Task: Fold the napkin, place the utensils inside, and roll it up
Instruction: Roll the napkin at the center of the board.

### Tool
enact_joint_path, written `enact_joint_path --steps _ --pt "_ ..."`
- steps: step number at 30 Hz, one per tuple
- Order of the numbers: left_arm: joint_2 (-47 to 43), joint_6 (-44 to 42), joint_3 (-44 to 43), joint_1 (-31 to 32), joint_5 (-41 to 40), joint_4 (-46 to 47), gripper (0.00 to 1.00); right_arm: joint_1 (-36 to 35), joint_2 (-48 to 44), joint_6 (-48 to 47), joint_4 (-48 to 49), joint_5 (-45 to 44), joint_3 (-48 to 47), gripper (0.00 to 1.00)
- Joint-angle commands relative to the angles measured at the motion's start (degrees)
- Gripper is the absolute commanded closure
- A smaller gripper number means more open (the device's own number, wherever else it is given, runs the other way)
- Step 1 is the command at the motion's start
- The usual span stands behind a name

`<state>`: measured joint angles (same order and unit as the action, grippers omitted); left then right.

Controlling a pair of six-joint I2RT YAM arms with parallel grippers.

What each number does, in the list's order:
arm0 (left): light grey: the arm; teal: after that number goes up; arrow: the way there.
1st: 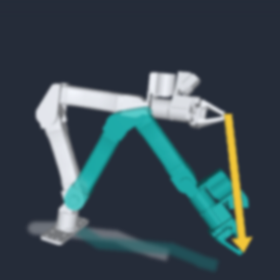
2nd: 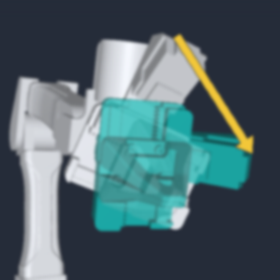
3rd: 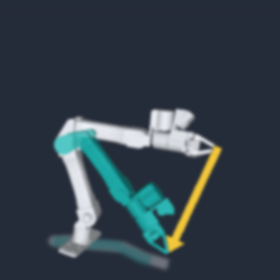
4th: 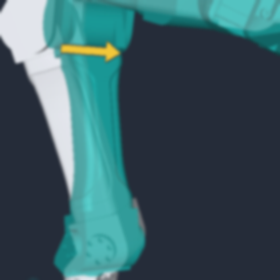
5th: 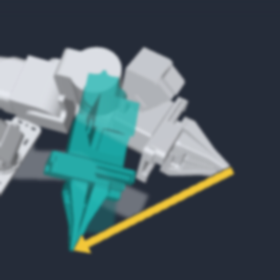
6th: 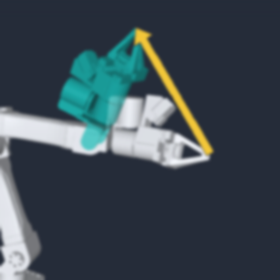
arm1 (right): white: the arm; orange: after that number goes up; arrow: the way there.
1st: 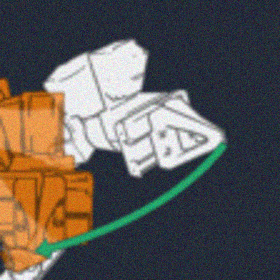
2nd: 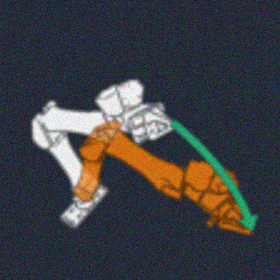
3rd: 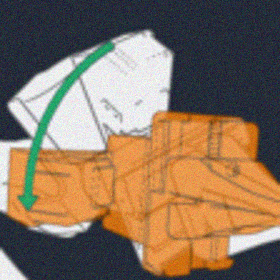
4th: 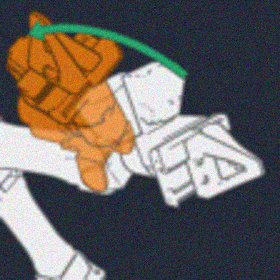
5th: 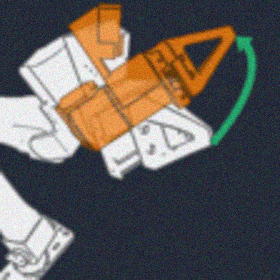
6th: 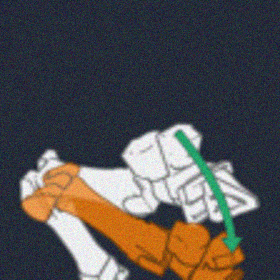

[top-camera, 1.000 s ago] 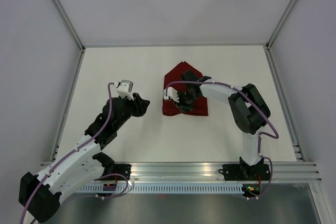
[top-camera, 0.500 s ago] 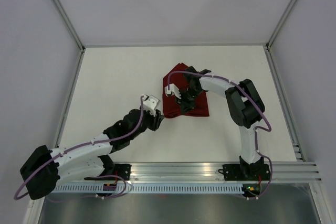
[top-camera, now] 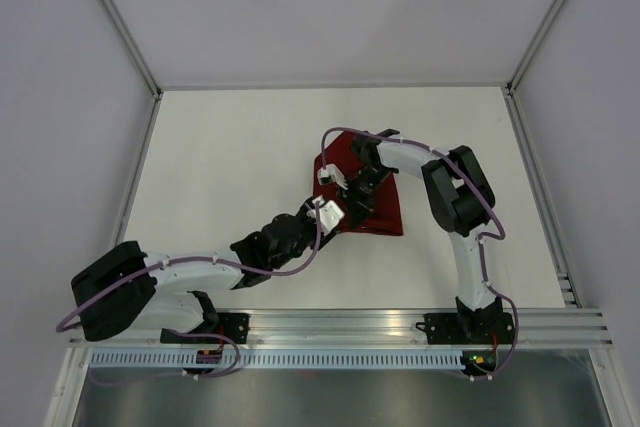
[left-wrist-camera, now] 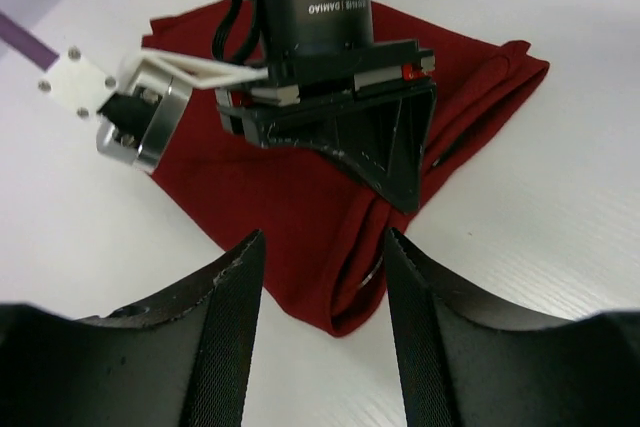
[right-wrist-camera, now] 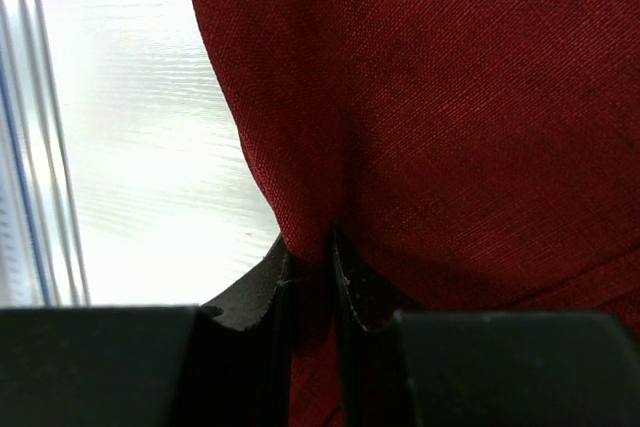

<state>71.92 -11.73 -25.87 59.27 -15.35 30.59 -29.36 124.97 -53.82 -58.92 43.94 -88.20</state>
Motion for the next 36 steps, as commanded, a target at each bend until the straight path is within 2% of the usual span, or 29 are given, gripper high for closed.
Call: enact_joint_path --steps 1,8,22,36 --pt "3.0 -8.4 0.6 0.3 4.9 9.7 0.43 -0.3 7.8 -2.1 -4.4 -9.4 3.1 0.89" --pt "5.3 -10.4 2.9 0.8 10.0 12.6 0.42 0.5 9.5 -1.9 -5.7 -8.8 1.2 0.89" --pt "14.4 -16.0 -1.4 2.6 12.2 8.4 0.39 1.1 10.6 -1.2 -6.2 -8.8 -0.1 0.91" --pt "19.8 -18.6 -11.2 3.3 19.9 -5.7 0.4 1.2 10.8 -0.7 -6.1 -8.8 -0.6 0.91"
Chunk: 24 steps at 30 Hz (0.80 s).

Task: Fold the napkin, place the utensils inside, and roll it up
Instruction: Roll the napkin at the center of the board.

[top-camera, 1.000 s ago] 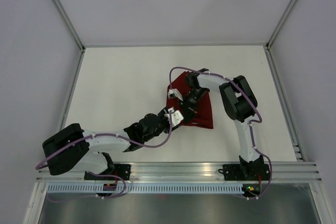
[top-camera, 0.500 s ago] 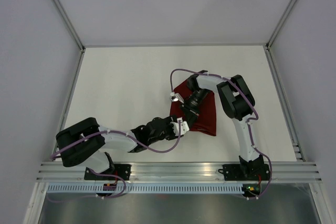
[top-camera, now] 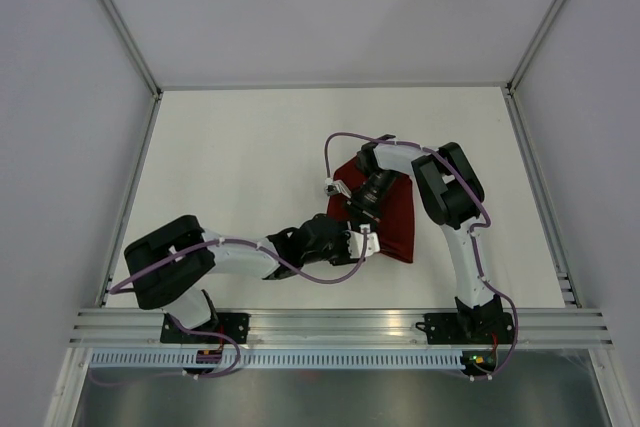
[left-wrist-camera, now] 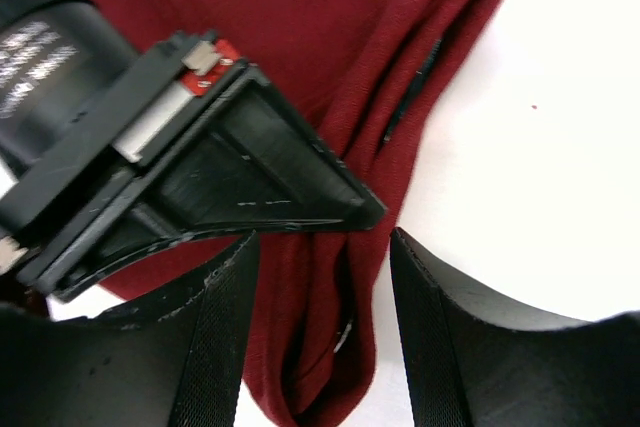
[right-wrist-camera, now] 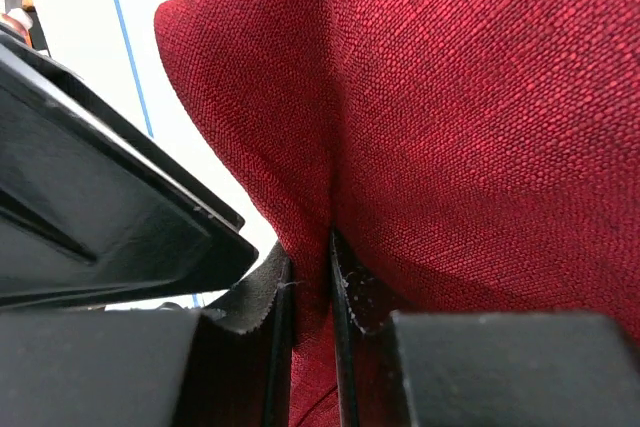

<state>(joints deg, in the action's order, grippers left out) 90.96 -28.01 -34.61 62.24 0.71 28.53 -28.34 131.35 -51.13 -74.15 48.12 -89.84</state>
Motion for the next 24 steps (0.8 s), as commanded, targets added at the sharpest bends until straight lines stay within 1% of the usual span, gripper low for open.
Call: enact_joint_path --steps 1,7,10,11,15,19,24 --pt "1.1 -2.2 -3.0 0.3 4.6 -5.0 0.4 0.2 4.4 -3.4 9.1 -13.0 1.1 0.91" --pt "1.4 -1.6 -3.7 0.2 5.9 -8.1 0.41 0.4 4.4 -3.0 9.4 -13.0 1.2 0.91" --pt "2.2 -2.7 -3.2 -0.2 3.9 -6.8 0.4 0.4 4.4 -2.9 9.4 -13.0 1.2 0.91" --pt "2.5 -3.0 -2.9 -0.3 3.3 -5.1 0.4 0.4 4.4 -2.9 9.5 -13.0 1.2 0.92" --pt "1.4 -3.6 -2.1 -0.5 1.8 -2.4 0.39 0.3 4.4 -2.8 9.6 -13.0 1.3 0.92" --pt "0.4 -4.0 -2.1 -0.5 1.4 -2.5 0.37 0.4 4.5 -2.7 9.6 -13.0 1.1 0.92" --pt "1.8 -5.3 -2.3 -0.5 0.3 -2.5 0.37 0.3 4.7 -2.7 9.4 -13.0 1.0 0.92"
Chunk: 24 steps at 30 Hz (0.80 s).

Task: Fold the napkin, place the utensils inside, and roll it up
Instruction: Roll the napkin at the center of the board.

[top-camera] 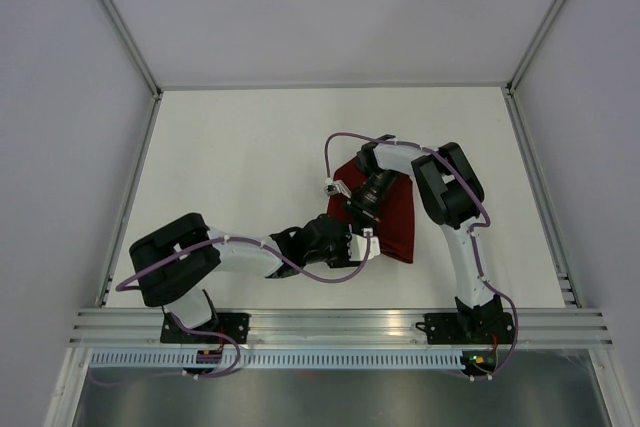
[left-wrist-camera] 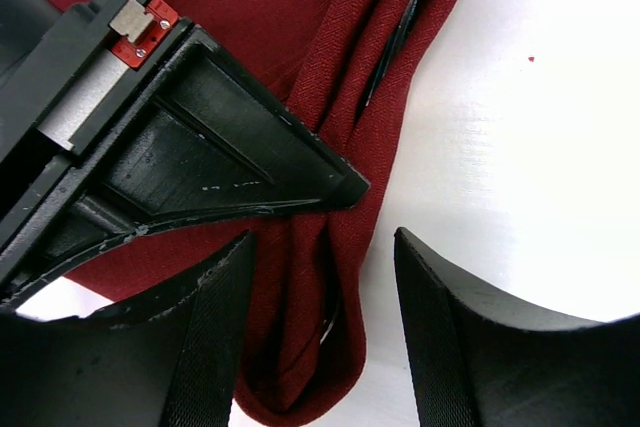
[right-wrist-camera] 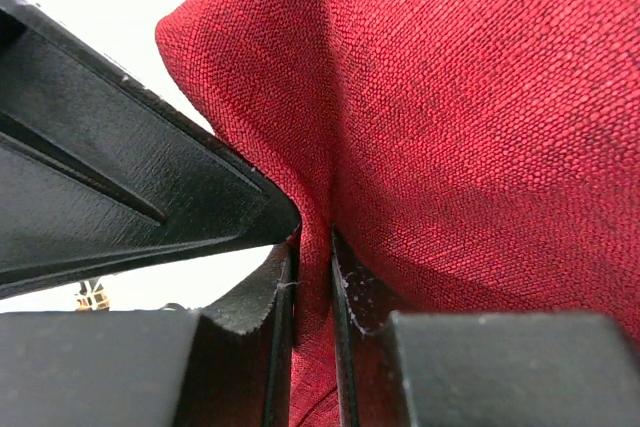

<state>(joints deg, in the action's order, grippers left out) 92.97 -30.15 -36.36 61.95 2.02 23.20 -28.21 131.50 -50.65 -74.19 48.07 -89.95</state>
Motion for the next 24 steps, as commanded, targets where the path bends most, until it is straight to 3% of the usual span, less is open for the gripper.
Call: enact_joint_path --steps 1,7,24 --pt "-0.2 -3.3 -0.4 -0.3 -1.4 3.7 0.37 0.3 4.6 -3.2 9.4 -13.0 1.1 0.92" --pt "0.1 -3.8 0.0 -0.3 -1.8 4.7 0.32 0.3 4.9 -3.2 9.0 -13.1 0.7 0.92" --pt "4.9 -3.2 -4.0 -2.0 2.1 -1.0 0.33 0.2 6.1 -3.5 7.7 -13.1 -0.6 0.93"
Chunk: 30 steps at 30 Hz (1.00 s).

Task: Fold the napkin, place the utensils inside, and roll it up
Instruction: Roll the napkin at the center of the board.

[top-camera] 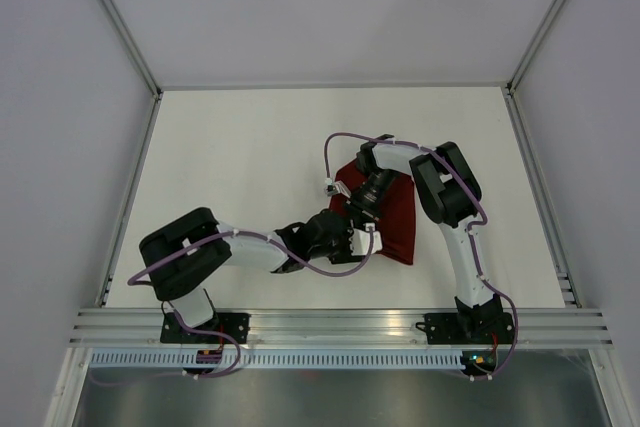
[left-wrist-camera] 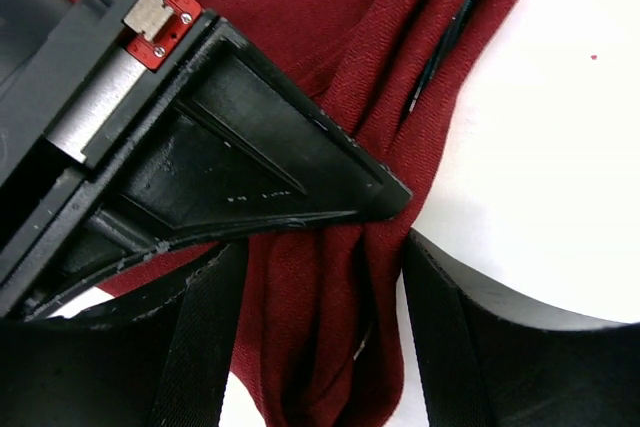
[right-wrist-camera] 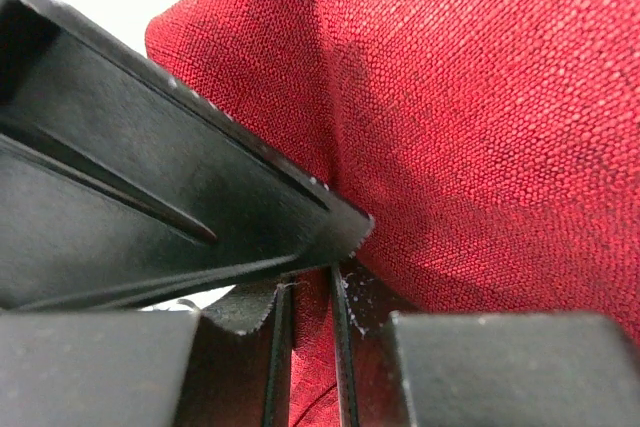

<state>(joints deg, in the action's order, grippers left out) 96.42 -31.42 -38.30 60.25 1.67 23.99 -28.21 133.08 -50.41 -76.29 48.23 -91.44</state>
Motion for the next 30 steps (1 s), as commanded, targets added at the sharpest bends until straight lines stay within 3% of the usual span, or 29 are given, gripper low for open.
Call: enact_joint_path --steps 1,6,9,15,18,23,30 --pt "1.6 -1.9 -2.4 -0.3 2.9 -2.4 0.34 0.2 4.6 -3.7 9.8 -13.2 0.9 0.92" --pt "2.4 -0.8 -4.4 -0.3 5.4 -7.3 0.48 0.3 4.6 -3.7 9.8 -13.2 0.8 0.93" --pt "2.7 0.0 -5.2 -0.3 6.4 -9.9 0.7 0.3 4.4 -3.6 10.2 -13.1 0.9 0.93" --pt "3.7 2.7 -8.5 -0.5 9.0 -16.0 0.91 0.4 2.3 -2.1 12.7 -13.3 2.8 0.87" --pt "5.7 4.4 -12.3 -0.9 10.7 -21.8 0.97 0.7 0.1 -0.5 16.0 -13.3 4.2 0.75" --pt "9.5 9.3 -19.5 -3.3 15.5 -32.1 0.98 1.5 -4.7 0.8 18.2 -12.6 6.6 0.56" --pt "11.0 13.5 -21.5 -5.4 20.1 -34.7 0.98 4.9 -10.4 1.7 19.6 -10.2 7.8 0.43"
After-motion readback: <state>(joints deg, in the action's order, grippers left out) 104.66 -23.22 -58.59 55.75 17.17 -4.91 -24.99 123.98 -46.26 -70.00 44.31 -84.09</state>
